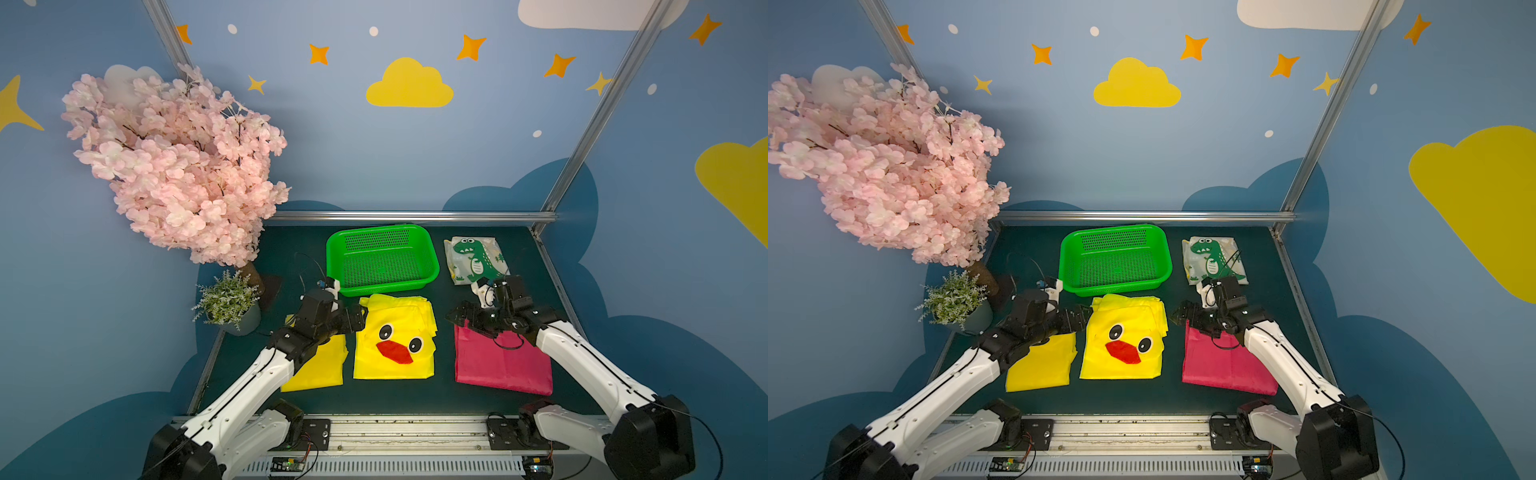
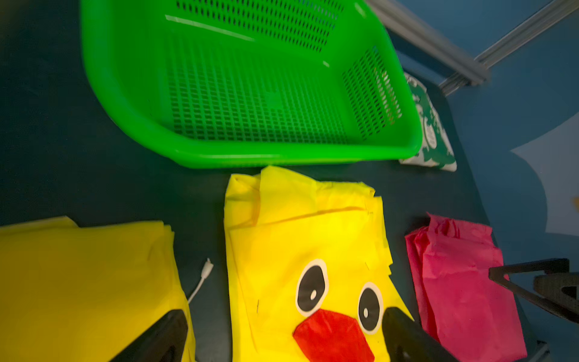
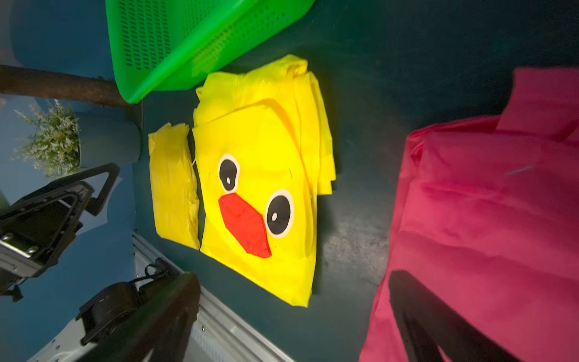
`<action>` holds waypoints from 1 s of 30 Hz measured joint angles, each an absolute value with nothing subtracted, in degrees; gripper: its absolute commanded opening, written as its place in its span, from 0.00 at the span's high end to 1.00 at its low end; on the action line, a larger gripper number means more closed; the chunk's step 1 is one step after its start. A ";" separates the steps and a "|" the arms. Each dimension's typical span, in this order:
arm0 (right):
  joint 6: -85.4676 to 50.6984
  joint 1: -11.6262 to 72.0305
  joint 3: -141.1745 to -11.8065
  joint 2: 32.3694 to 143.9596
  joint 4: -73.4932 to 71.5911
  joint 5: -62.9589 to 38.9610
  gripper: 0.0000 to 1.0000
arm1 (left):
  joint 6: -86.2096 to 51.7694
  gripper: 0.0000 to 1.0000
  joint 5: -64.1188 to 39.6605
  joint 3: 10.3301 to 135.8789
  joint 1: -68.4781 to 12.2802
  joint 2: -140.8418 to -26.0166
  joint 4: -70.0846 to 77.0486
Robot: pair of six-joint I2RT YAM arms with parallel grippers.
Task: Put the folded raincoat in the basket
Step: Pick up the raincoat from the center of the board.
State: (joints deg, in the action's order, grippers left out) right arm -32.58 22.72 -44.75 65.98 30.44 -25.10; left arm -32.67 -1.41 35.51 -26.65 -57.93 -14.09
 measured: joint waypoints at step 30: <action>-36.32 34.50 -46.17 89.80 20.32 -26.98 0.20 | -38.79 0.00 -9.15 31.14 -27.29 -74.98 -8.21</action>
State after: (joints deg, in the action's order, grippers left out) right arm -36.32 34.50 -46.17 89.80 20.32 -26.98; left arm -38.79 -9.15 31.14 -27.29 -74.98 -8.21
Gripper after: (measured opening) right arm 0.806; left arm 0.999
